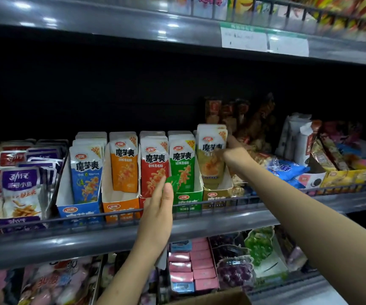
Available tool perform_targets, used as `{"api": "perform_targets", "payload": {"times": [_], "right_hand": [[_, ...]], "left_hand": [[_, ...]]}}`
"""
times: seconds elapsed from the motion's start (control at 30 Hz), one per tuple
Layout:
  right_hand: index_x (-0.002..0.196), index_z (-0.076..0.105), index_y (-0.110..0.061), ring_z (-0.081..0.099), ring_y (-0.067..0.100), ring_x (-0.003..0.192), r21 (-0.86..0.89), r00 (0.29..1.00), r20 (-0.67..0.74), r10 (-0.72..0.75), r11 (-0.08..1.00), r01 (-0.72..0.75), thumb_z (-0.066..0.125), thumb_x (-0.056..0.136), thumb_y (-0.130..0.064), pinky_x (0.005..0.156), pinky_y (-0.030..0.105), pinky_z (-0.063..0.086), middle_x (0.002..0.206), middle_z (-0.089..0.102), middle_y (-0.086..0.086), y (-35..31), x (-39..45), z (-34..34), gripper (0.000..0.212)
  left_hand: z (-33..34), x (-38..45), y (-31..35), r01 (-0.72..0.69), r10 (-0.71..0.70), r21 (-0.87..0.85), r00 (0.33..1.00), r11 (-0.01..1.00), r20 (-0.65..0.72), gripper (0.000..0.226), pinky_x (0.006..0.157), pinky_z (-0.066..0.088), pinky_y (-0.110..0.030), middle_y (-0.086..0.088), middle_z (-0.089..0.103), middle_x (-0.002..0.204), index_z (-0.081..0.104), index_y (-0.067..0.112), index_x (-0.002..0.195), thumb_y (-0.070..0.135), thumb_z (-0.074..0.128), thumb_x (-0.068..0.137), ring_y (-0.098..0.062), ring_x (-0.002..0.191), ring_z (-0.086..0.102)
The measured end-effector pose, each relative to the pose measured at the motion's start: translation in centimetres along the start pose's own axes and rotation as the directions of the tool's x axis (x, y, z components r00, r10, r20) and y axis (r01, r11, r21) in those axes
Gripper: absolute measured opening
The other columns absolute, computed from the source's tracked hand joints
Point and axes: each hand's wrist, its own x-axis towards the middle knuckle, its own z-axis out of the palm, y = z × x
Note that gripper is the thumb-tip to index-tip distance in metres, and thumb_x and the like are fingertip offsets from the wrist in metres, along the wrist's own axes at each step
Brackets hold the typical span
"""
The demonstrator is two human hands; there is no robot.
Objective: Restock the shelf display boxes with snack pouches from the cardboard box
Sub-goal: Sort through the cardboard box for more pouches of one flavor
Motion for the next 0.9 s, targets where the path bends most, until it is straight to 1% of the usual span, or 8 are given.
{"api": "perform_targets", "payload": {"times": [0.17,0.27,0.33,0.47,0.57,0.7,0.8,0.9], "right_hand": [[0.115,0.055,-0.01,0.058,0.02,0.092,-0.421,0.996,0.013,-0.089,0.903,0.087,0.062,0.088,-0.009,0.073,0.028,0.046,0.108,0.06,0.006,-0.3,1.6,-1.2,0.028],[0.111,0.057,-0.014,0.056,0.021,0.098,-0.588,0.991,0.026,-0.135,0.799,0.124,0.065,0.086,-0.014,0.073,0.027,0.042,0.114,0.06,0.005,-0.6,2.4,-1.3,0.026],[0.112,0.057,-0.015,0.057,0.024,0.103,-0.611,0.988,0.001,-0.158,0.782,0.125,0.066,0.086,-0.015,0.075,0.028,0.043,0.117,0.06,0.007,-0.6,2.7,-1.1,0.028],[0.125,0.055,-0.019,0.055,0.024,0.112,-0.573,0.981,-0.037,-0.192,0.808,0.136,0.074,0.079,-0.017,0.08,0.023,0.043,0.132,0.051,0.008,-0.1,2.6,-0.7,0.05],[0.129,0.054,-0.018,0.057,0.024,0.112,-0.459,0.974,-0.077,-0.213,0.875,0.155,0.073,0.08,-0.014,0.075,0.019,0.045,0.133,0.052,0.01,0.3,1.7,-0.8,0.053],[0.114,0.064,-0.016,0.059,0.008,0.072,-0.356,0.962,-0.081,-0.262,0.909,0.218,0.069,0.084,-0.015,0.066,0.018,0.047,0.1,0.061,0.001,-0.2,-1.2,-0.9,0.031],[0.098,0.065,-0.025,0.067,0.018,0.075,-0.167,0.98,0.031,-0.198,0.965,0.2,0.065,0.087,-0.015,0.069,0.029,0.058,0.096,0.07,0.004,-0.8,-3.9,-0.6,0.014],[0.096,0.067,-0.016,0.065,0.013,0.067,0.014,0.962,0.257,-0.087,0.996,0.086,0.061,0.091,-0.018,0.059,0.021,0.055,0.088,0.07,0.006,-1.6,-6.6,-0.3,0.008]], "left_hand": [[-0.1,0.1,-0.1,0.018,-0.018,-0.058,1.0,0.998,0.001,0.048,0.105,0.024,-0.032,0.014,0.024,0.152,0.025,0.048,0.143,0.049,0.035,0.095,-0.008,0.136,0.026],[-0.1,0.3,-0.2,0.013,-0.013,-0.06,1.0,0.998,0.006,0.049,0.1,0.024,-0.027,0.012,0.027,0.151,0.027,0.045,0.143,0.048,0.038,0.095,-0.001,0.125,0.027],[0.0,0.3,-0.1,0.011,-0.01,-0.062,1.0,0.998,0.001,0.05,0.097,0.024,-0.026,0.012,0.028,0.15,0.027,0.044,0.143,0.048,0.038,0.095,0.001,0.119,0.026],[0.0,-0.1,0.3,0.028,-0.028,-0.05,1.0,0.998,0.0,0.05,0.105,0.027,-0.033,0.012,0.025,0.152,0.025,0.045,0.144,0.046,0.04,0.095,-0.005,0.13,0.028],[-0.1,-0.5,0.8,0.032,-0.033,-0.092,0.999,0.995,-0.012,0.052,0.107,0.029,-0.036,0.02,0.026,0.148,0.027,0.044,0.143,0.038,0.047,0.095,-0.007,0.133,0.027],[-0.2,-0.7,0.7,0.018,-0.03,-0.16,0.997,0.987,-0.074,0.042,0.089,0.043,-0.021,0.029,0.044,0.124,0.044,0.042,0.125,0.031,0.061,0.088,0.011,0.107,0.045],[-0.6,-0.7,0.7,0.033,-0.07,-0.257,0.988,0.966,-0.139,0.016,0.064,0.053,-0.021,0.011,0.068,0.1,0.058,0.033,0.095,0.027,0.067,0.085,0.0,0.078,0.066],[-1.0,-1.0,1.3,0.051,-0.122,-0.405,0.981,0.913,-0.152,0.013,0.055,0.055,-0.027,0.0,0.072,0.087,0.061,0.019,0.094,0.02,0.069,0.084,-0.013,0.071,0.071]]}}
